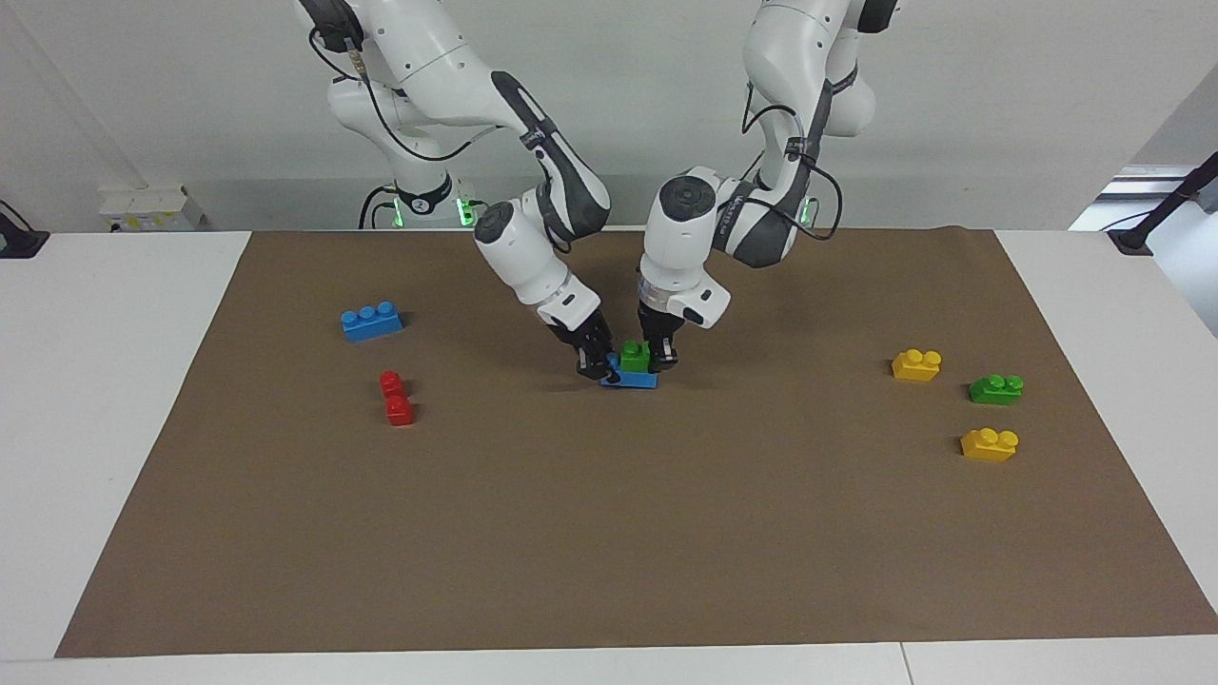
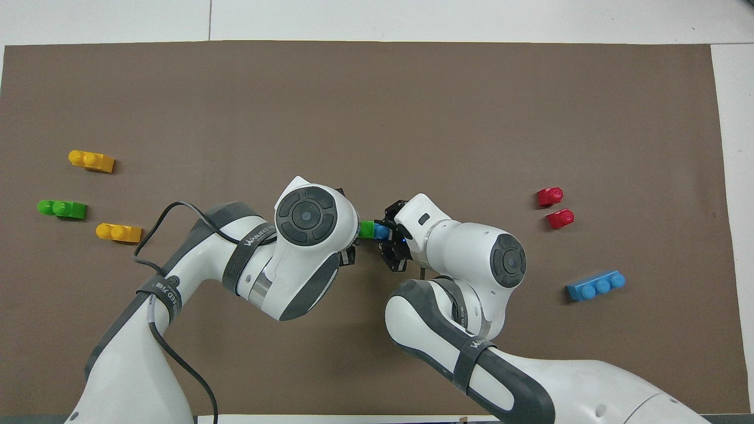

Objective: Remove green block with left arm and hold with right
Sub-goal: 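Pull the green block off with the left gripper while the right holds blue, then carry the green block toward the yellow blocks while the right gripper lifts blue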

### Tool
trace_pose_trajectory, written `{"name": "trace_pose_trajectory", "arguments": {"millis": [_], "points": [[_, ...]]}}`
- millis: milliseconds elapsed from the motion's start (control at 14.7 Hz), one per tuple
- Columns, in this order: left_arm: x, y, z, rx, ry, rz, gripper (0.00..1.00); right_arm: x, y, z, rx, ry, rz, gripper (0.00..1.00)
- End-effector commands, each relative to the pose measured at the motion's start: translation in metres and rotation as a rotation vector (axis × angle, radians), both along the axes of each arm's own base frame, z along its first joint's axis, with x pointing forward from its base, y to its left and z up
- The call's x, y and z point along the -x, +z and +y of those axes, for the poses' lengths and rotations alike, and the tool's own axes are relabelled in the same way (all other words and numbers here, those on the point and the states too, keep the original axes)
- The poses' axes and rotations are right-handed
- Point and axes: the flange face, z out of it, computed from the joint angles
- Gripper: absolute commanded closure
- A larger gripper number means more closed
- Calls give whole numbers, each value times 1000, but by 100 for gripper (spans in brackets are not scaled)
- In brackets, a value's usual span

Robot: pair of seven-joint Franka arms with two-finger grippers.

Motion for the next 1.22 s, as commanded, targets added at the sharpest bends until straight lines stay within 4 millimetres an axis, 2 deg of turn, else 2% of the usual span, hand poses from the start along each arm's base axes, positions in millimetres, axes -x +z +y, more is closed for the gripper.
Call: {"name": "trace_pose_trajectory", "arguments": {"millis": [0,339,543,882,1018,1154], "points": [[-3,26,8,4,17,-38,100,8,-2,9,-15,1,23,75],[2,59,18,-12,4,-33,100,7,-2,9,-15,0,22,75],[-1,77,35,-16,-17,-36,100,7,-2,9,-15,0,22,76],[-24,77,78,-26,-29,-33,100,7,-3,7,-14,-2,25,78],[-38,74,110,-34,-58,-33,100,7,-1,8,-20,-24,35,78],[-51,71,140,-39,-79,-32,100,8,0,10,-25,-39,45,69]]}}
